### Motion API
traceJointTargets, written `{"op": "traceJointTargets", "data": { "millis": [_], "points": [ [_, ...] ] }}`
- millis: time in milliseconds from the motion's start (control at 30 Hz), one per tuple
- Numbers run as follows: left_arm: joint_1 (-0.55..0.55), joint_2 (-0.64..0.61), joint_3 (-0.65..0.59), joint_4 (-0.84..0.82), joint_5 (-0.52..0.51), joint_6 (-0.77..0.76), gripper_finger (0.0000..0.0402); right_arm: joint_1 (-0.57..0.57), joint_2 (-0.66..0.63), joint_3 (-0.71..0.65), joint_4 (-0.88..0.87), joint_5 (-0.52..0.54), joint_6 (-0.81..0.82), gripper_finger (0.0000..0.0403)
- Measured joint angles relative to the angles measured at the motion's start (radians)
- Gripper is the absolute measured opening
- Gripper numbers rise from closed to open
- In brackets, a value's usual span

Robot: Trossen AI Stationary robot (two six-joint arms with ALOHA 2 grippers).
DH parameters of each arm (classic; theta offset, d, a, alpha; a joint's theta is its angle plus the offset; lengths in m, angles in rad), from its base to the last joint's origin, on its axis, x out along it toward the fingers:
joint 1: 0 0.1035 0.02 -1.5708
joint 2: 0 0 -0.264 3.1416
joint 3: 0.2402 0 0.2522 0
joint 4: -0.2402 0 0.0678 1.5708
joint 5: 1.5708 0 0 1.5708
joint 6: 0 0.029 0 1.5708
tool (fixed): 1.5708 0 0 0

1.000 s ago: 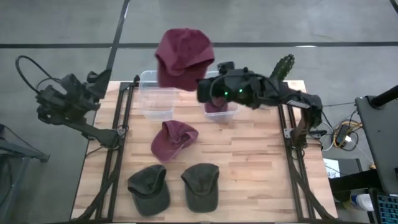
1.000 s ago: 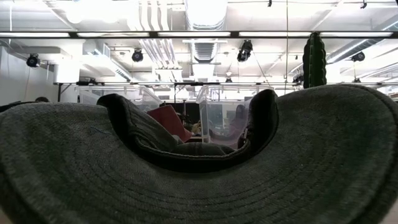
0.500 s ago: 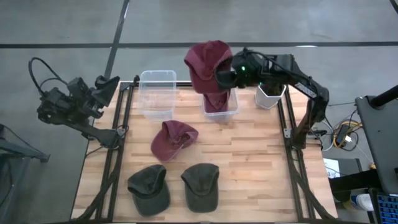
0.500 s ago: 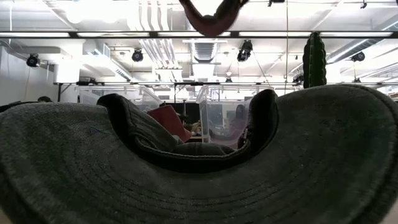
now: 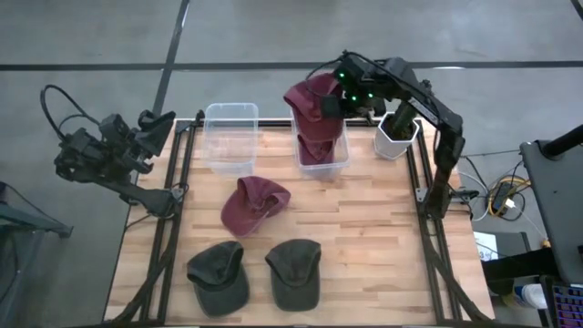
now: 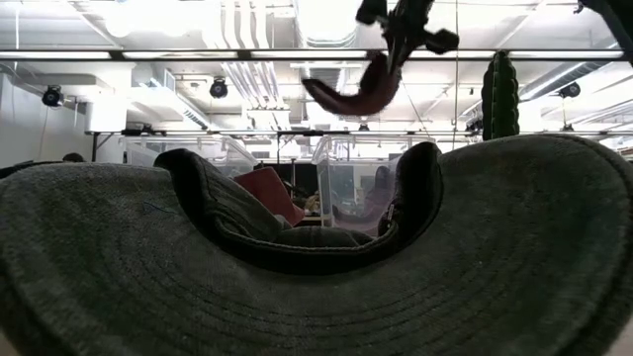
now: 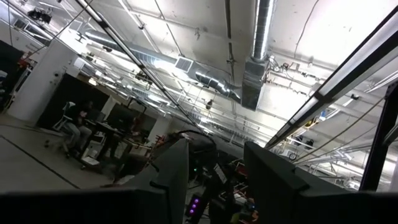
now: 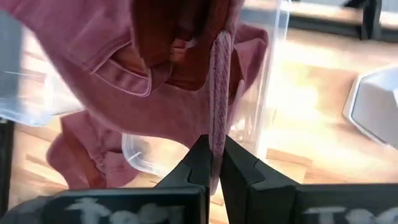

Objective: Pick & Place hat
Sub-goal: Put the right red cap into the right transparent bin

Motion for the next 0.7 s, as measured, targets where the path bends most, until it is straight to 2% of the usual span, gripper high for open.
{"op": "traceJointTargets", "data": {
  "millis": [433, 700],
  "points": [
    [-0.001, 0.0, 0.0, 0.001, 0.0, -0.009, 0.0147, -0.042, 0.142, -0.034, 0.003, -0.114, -0.01, 0.0013],
    [-0.001, 0.0, 0.0, 0.001, 0.0, -0.02, 0.0147, -0.05, 0.141, -0.115, 0.002, -0.117, 0.007, 0.0013]
  ]
}}
